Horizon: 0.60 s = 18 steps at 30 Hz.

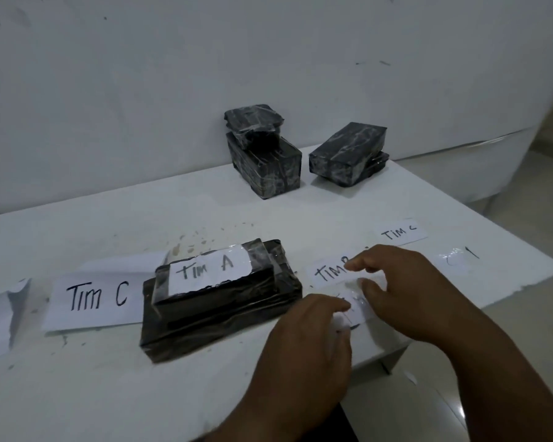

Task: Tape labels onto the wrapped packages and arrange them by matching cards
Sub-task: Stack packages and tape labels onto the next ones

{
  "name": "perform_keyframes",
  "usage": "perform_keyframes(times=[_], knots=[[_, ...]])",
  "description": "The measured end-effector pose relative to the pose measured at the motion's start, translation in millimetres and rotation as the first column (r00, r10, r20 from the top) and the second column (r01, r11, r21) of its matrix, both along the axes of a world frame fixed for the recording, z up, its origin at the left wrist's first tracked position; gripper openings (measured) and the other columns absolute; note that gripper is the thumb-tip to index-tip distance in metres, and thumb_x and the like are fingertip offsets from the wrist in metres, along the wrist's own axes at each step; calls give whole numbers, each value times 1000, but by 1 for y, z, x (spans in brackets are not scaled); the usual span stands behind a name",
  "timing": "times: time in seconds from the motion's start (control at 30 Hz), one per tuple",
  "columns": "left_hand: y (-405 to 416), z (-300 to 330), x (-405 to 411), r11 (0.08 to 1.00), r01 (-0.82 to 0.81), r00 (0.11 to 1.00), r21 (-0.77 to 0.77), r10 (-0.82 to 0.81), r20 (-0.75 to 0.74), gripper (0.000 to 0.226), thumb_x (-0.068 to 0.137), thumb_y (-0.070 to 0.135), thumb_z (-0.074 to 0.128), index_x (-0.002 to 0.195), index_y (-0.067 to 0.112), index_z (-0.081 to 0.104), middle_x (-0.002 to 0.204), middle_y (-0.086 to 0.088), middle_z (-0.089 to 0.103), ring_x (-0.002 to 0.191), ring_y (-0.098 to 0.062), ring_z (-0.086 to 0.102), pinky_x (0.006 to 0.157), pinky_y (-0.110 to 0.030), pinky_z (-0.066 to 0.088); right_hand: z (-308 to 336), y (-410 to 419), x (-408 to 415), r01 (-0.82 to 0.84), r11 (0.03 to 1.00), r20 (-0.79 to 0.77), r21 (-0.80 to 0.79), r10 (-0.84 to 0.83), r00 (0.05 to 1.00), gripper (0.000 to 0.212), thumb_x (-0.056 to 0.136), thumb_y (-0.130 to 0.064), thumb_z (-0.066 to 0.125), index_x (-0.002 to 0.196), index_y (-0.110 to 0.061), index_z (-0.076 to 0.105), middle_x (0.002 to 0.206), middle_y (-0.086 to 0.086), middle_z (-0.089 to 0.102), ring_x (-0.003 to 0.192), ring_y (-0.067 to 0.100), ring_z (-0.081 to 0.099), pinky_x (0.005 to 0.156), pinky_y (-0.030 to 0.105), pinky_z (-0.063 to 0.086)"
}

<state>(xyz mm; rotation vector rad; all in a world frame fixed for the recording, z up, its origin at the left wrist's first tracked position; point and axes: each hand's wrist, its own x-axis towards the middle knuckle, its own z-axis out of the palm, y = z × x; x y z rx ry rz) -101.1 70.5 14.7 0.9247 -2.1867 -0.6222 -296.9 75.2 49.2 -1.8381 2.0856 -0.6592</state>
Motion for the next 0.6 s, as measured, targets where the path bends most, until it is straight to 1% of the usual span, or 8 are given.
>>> perform_keyframes(times=[0.1, 0.17, 0.27, 0.33, 0.4, 0.47, 0.53, 0.6], knots=[[-5, -19, -21, 999, -32, 995, 18, 30, 96, 34, 99, 23, 49, 132, 26, 56, 131, 10, 57, 121, -5, 51, 105, -20, 42, -5, 0, -3, -7, 995, -42, 95, 11, 999, 29, 97, -23, 63, 125, -31, 67, 125, -13, 64, 114, 8, 56, 105, 29, 42], [-5, -22, -30, 998, -59, 988, -28, 62, 142, 43, 95, 20, 53, 138, 23, 54, 137, 5, 55, 128, -9, 48, 108, -13, 31, -7, -1, -3, -34, 992, -64, 123, 42, 997, 28, 98, -28, 61, 125, -34, 67, 125, -13, 63, 118, 12, 55, 107, 37, 43], [-6, -17, -40, 994, -98, 980, -41, 104, 167, 43, 93, 21, 55, 136, 24, 54, 133, 6, 56, 123, -10, 44, 99, -10, 25, -7, -3, -3, -70, 982, -152, 178, 98, 984, 22, 100, -35, 55, 117, -34, 69, 122, -12, 60, 115, 13, 51, 103, 37, 44], [-8, -14, -45, 993, -105, 974, -53, 114, 197, 43, 90, 17, 56, 133, 25, 54, 126, 5, 57, 119, -13, 46, 95, -14, 31, -6, -4, -5, -81, 979, -144, 186, 109, 984, 20, 97, -39, 56, 114, -36, 66, 120, -15, 56, 116, 13, 48, 103, 37, 42], [-10, -12, -50, 989, -139, 959, -58, 149, 242, 45, 87, 16, 56, 130, 26, 55, 119, 4, 60, 113, -18, 51, 92, -25, 44, -4, -5, -7, -86, 978, -123, 188, 111, 986, 23, 95, -44, 59, 116, -39, 64, 121, -16, 53, 117, 12, 46, 104, 37, 40], [-10, -9, -52, 983, -169, 937, -70, 182, 297, 43, 83, 19, 59, 126, 27, 57, 110, 3, 63, 103, -21, 56, 81, -32, 51, -2, -7, -8, -87, 974, -130, 209, 116, 985, 22, 94, -45, 61, 116, -40, 62, 121, -15, 52, 117, 13, 45, 104, 37, 39], [-10, -6, -55, 977, -189, 923, -98, 211, 322, 43, 79, 21, 62, 122, 28, 58, 103, 4, 64, 94, -21, 59, 71, -32, 50, -1, -8, -10, -90, 974, -149, 208, 123, 981, 15, 95, -43, 61, 109, -39, 61, 119, -14, 52, 115, 14, 46, 102, 37, 38], [-9, -5, -55, 973, -203, 911, -107, 228, 345, 47, 75, 20, 65, 120, 29, 57, 101, 5, 64, 89, -22, 61, 67, -31, 46, -1, -9, -11, -98, 978, -153, 184, 127, 980, 5, 96, -40, 62, 99, -36, 61, 113, -14, 55, 111, 14, 48, 101, 38, 38]])
